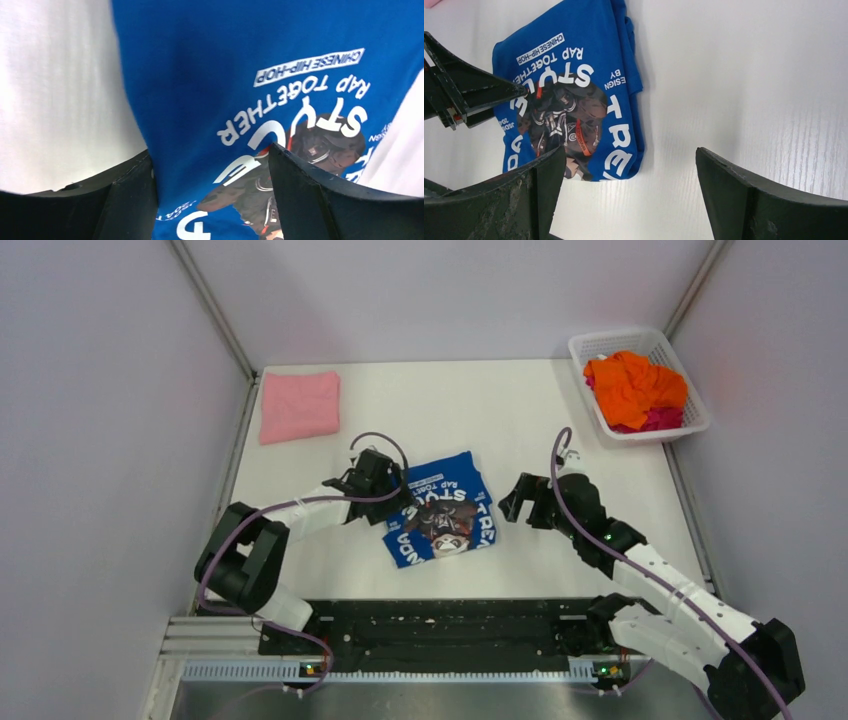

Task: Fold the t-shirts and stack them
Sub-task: Put the neatly folded tshirt into the corner of the board with the left arm

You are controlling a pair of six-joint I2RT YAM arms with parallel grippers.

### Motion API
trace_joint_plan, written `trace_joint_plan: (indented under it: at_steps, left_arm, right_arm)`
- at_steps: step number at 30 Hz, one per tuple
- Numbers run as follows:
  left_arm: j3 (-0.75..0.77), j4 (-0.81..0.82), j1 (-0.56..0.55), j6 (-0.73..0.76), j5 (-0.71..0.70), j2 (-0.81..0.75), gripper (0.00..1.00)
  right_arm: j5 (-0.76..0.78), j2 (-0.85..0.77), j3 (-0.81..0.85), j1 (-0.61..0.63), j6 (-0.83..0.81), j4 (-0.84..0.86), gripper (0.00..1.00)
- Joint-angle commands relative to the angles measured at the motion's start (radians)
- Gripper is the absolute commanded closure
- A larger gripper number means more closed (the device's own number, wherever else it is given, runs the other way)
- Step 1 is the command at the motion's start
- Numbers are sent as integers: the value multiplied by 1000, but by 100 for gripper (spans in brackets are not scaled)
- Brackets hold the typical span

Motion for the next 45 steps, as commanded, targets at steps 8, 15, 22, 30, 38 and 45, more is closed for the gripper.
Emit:
trace_joint_plan:
  at_steps: [8,15,22,30,38,45]
  left_arm:
    - [205,-263,-104,-120,-206,289,52]
    - [436,-440,-149,-29,-360,458,100]
    - [697,-643,-148,175,-860,475,100]
    - [793,-273,-21,777,-1114,504,100]
    - [974,27,139,1126,-1074,578,100]
    - [1165,113,219,1275,-1003,658,100]
  right_arm:
    - [62,-49,-3,5,-33,-28,1]
    - [158,-110,-12,4,-39,-73,1]
    - [223,-180,-35,4,-36,-85,1]
    - [241,-153,-31,5,-36,-89,1]
    - [278,-142,-29,4,-41,-95,1]
    - [303,-122,-26,4,-41,-91,1]
